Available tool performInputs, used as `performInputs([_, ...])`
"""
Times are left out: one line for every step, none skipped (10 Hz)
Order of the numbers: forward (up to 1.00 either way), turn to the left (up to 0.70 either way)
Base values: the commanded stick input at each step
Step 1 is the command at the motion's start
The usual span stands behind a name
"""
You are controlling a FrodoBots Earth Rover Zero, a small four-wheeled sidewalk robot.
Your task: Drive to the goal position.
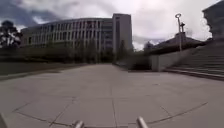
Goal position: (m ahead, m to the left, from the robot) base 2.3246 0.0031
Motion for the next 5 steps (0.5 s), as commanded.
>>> performInputs([1.00, 0.00])
performInputs([1.00, 0.00])
performInputs([1.00, 0.00])
performInputs([1.00, 0.00])
performInputs([1.00, 0.00])
